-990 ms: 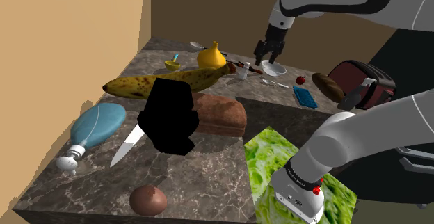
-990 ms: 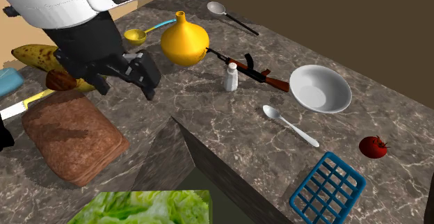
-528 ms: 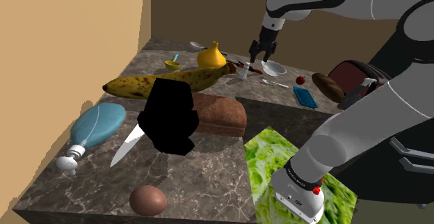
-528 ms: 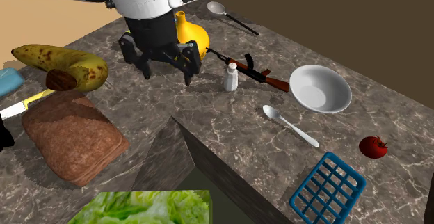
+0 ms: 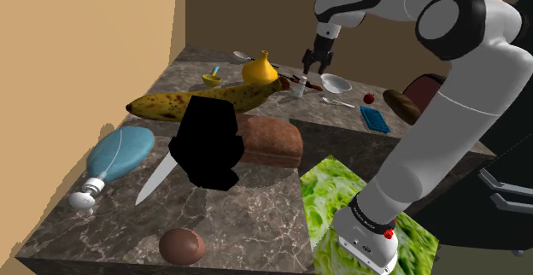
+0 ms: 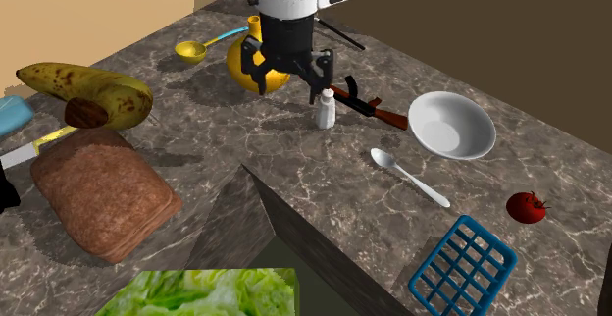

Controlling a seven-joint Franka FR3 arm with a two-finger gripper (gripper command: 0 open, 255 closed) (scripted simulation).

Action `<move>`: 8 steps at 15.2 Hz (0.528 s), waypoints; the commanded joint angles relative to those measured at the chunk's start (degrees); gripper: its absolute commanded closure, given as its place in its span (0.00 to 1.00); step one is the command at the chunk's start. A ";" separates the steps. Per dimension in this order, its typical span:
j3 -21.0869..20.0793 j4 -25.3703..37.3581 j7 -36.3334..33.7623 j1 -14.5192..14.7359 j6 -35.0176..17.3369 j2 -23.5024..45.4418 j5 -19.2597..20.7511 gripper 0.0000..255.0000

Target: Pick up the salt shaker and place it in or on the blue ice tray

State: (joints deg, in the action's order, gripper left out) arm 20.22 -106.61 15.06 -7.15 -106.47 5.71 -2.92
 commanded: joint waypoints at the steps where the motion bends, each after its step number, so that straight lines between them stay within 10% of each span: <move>1: 0.58 4.89 2.06 -1.25 0.25 5.59 -2.34 0.00; 8: 0.39 25.97 6.75 -7.91 5.82 24.18 -9.25 0.00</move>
State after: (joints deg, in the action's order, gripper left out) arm 20.77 -84.40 21.30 -13.91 -101.79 26.85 -11.15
